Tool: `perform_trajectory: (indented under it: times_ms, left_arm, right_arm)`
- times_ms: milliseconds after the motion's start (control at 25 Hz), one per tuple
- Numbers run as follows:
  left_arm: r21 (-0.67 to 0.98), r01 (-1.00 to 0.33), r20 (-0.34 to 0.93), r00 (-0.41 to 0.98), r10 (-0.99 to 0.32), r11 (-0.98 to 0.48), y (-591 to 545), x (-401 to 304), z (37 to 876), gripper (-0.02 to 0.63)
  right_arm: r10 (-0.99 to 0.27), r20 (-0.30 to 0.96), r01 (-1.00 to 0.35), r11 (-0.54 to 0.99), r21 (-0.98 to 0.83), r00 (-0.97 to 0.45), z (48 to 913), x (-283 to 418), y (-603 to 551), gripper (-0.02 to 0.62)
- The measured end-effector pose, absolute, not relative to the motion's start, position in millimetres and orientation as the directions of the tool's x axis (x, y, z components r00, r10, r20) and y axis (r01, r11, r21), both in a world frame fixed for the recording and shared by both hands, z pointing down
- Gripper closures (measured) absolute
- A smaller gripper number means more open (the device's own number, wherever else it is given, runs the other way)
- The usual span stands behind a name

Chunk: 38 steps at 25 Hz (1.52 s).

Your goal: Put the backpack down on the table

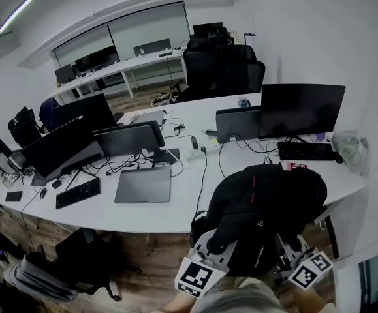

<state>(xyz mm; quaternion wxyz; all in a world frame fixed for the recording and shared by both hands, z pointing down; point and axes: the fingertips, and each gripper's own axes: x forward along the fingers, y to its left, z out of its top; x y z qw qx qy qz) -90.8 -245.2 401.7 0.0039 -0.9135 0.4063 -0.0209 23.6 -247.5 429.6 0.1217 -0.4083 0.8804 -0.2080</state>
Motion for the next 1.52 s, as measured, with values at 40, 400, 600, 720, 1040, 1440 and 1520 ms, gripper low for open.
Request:
perform_trajectory:
  times_ms: [40,400,600,720,1040,1440,1520]
  left_arm:
    - [-0.027,-0.745,0.034,0.665,-0.746,-0.666,-253,-90,402,0.586]
    - [-0.039,-0.785,0.029,0.618,-0.786,-0.618,-341,-74,399,0.586]
    - [-0.033,-0.811,0.017,0.584,-0.811,-0.585,-397,-62,394,0.586]
    - [-0.033,-0.825,0.012,0.564,-0.826,-0.564,-429,-55,392,0.586]
    - [-0.046,-0.856,-0.026,0.517,-0.856,-0.516,-507,-40,391,0.586]
    - [-0.038,-0.868,-0.064,0.497,-0.865,-0.496,-599,-48,396,0.586]
    - [-0.037,-0.867,-0.071,0.499,-0.864,-0.497,-616,-53,394,0.586]
  right_arm:
    - [-0.766,-0.046,-0.665,0.584,-0.466,-0.641,430,25,-256,0.568]
    - [-0.725,-0.051,-0.626,0.626,-0.465,-0.687,428,39,-352,0.568]
    - [-0.695,-0.056,-0.603,0.659,-0.450,-0.717,421,51,-411,0.568]
    - [-0.675,-0.059,-0.587,0.678,-0.442,-0.736,417,58,-446,0.568]
    - [-0.624,-0.078,-0.541,0.728,-0.422,-0.778,412,73,-529,0.568]
    - [-0.613,-0.070,-0.543,0.743,-0.391,-0.787,413,67,-620,0.568]
    - [-0.614,-0.070,-0.547,0.744,-0.385,-0.786,412,61,-637,0.568]
